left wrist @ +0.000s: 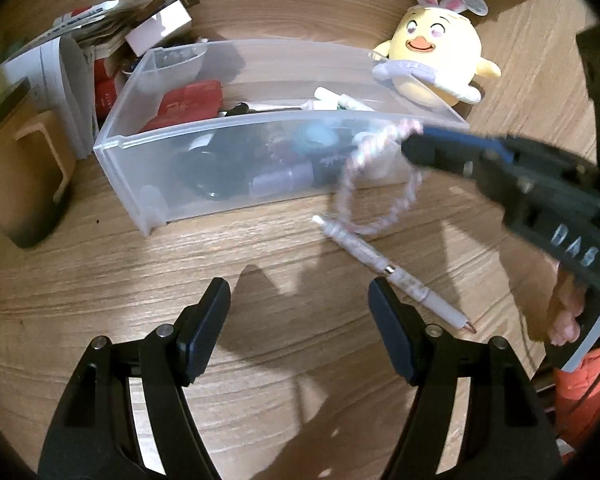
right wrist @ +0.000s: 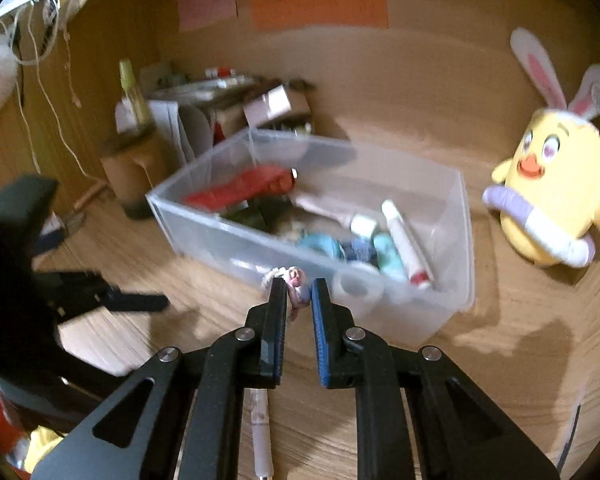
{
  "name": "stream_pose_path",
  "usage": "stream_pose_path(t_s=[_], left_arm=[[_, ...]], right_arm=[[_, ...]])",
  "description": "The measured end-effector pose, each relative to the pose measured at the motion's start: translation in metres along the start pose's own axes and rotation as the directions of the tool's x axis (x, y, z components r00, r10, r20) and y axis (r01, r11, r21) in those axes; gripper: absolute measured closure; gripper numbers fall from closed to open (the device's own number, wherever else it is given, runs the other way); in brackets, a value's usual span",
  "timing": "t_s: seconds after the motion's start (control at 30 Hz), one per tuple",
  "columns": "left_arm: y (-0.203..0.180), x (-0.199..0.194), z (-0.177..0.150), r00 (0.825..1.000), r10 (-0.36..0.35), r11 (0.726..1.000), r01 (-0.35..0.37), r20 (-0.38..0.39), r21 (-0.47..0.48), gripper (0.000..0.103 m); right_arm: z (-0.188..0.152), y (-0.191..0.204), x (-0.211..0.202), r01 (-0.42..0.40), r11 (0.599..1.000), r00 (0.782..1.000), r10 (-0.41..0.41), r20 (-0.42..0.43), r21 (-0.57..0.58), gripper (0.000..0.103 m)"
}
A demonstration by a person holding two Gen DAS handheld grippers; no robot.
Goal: Organize objects
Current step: 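Grasp the braided bracelet with the right gripper, then grasp the white pen with the left gripper while the right lifts the bracelet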
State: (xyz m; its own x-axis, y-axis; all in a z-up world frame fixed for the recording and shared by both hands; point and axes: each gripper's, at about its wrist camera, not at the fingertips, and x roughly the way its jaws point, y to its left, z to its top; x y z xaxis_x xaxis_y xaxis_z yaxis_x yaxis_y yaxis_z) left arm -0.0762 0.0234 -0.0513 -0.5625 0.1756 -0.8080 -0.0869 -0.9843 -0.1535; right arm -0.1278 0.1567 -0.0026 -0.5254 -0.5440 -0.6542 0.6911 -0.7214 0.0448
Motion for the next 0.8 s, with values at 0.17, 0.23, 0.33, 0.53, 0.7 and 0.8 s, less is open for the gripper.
stream_pose_path(t_s=[0.17, 0.23, 0.33, 0.53, 0.7, 0.8], left_arm=[[-0.011, 0.005, 0.003, 0.999, -0.034, 0.999, 0.035, -0.023, 0.010, 0.031], [-0.018, 0.012, 0.005, 0.998, -0.050, 0.999, 0.051, -0.043, 0.014, 0.031], [-0.031, 0.020, 0.007, 0.997, -0.048, 0.998, 0.050, -0.057, 0.025, 0.030], [-0.059, 0.030, 0.010, 0.999, 0.006, 0.996, -0.002, -0.041, 0.093, 0.035], [-0.063, 0.023, 0.003, 0.999, 0.036, 0.989, -0.031, -0.036, 0.144, 0.072], [-0.054, 0.016, -0.003, 0.998, 0.032, 0.991, -0.025, -0.052, 0.134, 0.090]], right_arm=[[0.002, -0.002, -0.023, 0.021, 1.000, 0.998, -0.022, 0.053, 0.005, 0.092], [-0.002, -0.007, -0.030, 0.037, 0.999, 0.997, -0.038, 0.060, 0.016, 0.092], [-0.010, -0.018, -0.036, 0.065, 0.997, 0.996, -0.067, 0.057, 0.037, 0.092], [-0.029, -0.045, -0.042, 0.076, 0.990, 0.996, -0.081, 0.037, 0.117, 0.092], [-0.041, -0.052, -0.044, 0.078, 0.987, 0.996, -0.082, 0.025, 0.139, 0.092], [-0.047, -0.054, -0.044, 0.065, 0.987, 0.997, -0.069, 0.022, 0.148, 0.092]])
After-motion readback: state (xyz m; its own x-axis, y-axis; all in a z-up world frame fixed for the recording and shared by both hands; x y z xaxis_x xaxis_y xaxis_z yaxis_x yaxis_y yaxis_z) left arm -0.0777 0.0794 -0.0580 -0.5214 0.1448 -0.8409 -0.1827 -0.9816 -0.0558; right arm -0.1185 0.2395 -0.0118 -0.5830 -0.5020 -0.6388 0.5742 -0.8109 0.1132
